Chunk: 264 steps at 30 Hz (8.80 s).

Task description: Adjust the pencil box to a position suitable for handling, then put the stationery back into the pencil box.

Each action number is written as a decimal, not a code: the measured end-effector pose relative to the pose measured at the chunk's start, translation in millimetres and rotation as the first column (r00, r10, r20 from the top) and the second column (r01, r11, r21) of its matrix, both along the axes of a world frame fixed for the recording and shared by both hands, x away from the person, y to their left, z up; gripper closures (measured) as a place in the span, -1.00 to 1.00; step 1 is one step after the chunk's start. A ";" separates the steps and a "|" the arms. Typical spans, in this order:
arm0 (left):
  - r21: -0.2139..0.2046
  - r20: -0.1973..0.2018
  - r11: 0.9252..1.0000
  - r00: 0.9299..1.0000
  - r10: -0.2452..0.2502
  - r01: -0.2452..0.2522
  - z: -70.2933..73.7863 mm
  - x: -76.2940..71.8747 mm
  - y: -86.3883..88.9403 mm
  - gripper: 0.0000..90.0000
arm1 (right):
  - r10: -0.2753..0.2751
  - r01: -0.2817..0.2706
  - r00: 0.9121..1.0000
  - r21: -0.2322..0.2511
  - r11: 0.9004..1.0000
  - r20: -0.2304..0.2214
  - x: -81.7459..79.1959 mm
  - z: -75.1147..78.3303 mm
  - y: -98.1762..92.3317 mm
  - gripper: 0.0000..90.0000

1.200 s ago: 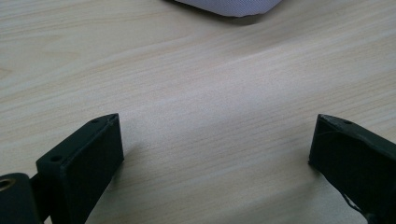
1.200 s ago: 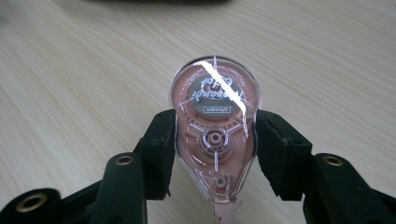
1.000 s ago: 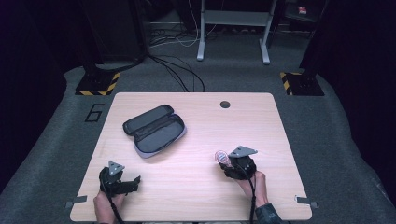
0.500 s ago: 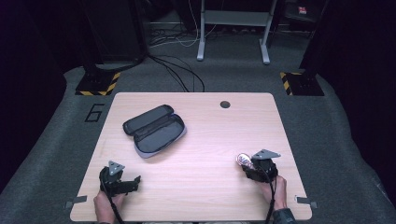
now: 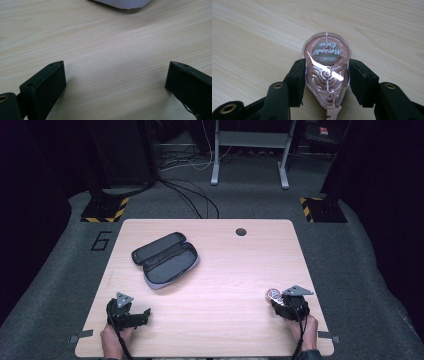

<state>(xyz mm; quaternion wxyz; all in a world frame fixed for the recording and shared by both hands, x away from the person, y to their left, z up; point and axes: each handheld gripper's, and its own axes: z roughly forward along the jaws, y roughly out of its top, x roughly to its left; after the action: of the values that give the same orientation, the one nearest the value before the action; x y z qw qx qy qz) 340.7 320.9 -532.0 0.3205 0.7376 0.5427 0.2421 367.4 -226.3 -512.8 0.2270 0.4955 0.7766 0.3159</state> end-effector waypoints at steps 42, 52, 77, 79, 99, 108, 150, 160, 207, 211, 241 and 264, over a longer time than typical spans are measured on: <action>-0.003 -0.043 0.991 0.991 0.130 -0.130 14.1 13.9 6.6 -0.89 | 0.024 -0.024 1.000 0.040 0.999 -0.008 -22.4 -16.9 -28.5 -0.97; -0.038 -0.023 0.992 0.992 0.121 -0.122 42.1 41.5 10.4 -0.89 | 0.038 -0.037 0.999 0.036 0.999 -0.016 -20.4 -16.9 -30.3 -1.00; -0.022 -0.098 0.986 0.981 0.165 -0.168 51.8 126.6 -8.5 -0.82 | 0.032 -0.032 0.999 0.034 0.999 -0.017 -19.2 -16.8 -29.6 -1.00; -0.027 -0.113 0.985 0.979 0.167 -0.171 47.7 128.9 -8.0 -0.67 | 0.031 -0.031 0.999 0.035 0.999 -0.017 -19.2 -16.8 -29.5 -1.00; -0.008 -0.108 0.986 0.981 0.164 -0.165 34.7 124.6 -16.5 0.45 | 0.029 -0.029 0.999 0.035 0.999 -0.017 -19.7 -16.9 -29.0 -1.00; 0.002 -0.100 0.985 0.980 0.174 -0.175 33.4 124.3 -15.6 0.68 | 0.029 -0.029 0.999 0.035 0.999 -0.017 -19.6 -16.9 -29.0 -1.00; 0.003 -0.040 0.998 0.997 -0.060 0.060 28.6 120.3 -61.0 0.91 | 0.028 -0.028 0.999 0.036 0.999 -0.016 -19.6 -17.0 -29.0 -1.00; -0.006 -0.038 0.993 0.992 -0.121 0.121 28.2 120.3 -76.5 0.91 | 0.027 -0.027 1.000 0.037 0.999 -0.016 -19.5 -17.0 -29.0 -1.00; -0.001 -0.006 0.974 0.974 -0.228 0.228 53.3 86.1 -92.9 -0.68 | 0.027 -0.026 0.999 0.038 0.999 -0.017 -19.5 -16.9 -29.1 -1.00; -0.021 -0.009 0.977 0.977 -0.213 0.213 53.0 72.6 -80.6 -0.87 | 0.031 -0.031 0.999 0.035 0.999 -0.014 -19.0 -16.9 -29.3 -1.00; 0.009 -0.018 0.989 0.989 -0.146 0.146 0.9 15.2 -31.4 -1.00 | 0.009 -0.008 1.000 0.037 0.999 -0.008 -20.3 -17.2 -27.9 -1.00; 0.014 -0.017 0.990 0.990 -0.142 0.142 0.8 16.0 -31.7 -0.99 | -0.005 0.006 1.000 0.042 0.999 -0.013 -16.6 -7.6 -26.6 -0.98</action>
<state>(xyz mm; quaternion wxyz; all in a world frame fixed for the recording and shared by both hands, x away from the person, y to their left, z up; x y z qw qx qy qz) 356.7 289.1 -531.2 0.3270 0.7788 0.4894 0.2169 350.8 -252.9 -520.4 0.2126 0.5043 0.7698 0.3284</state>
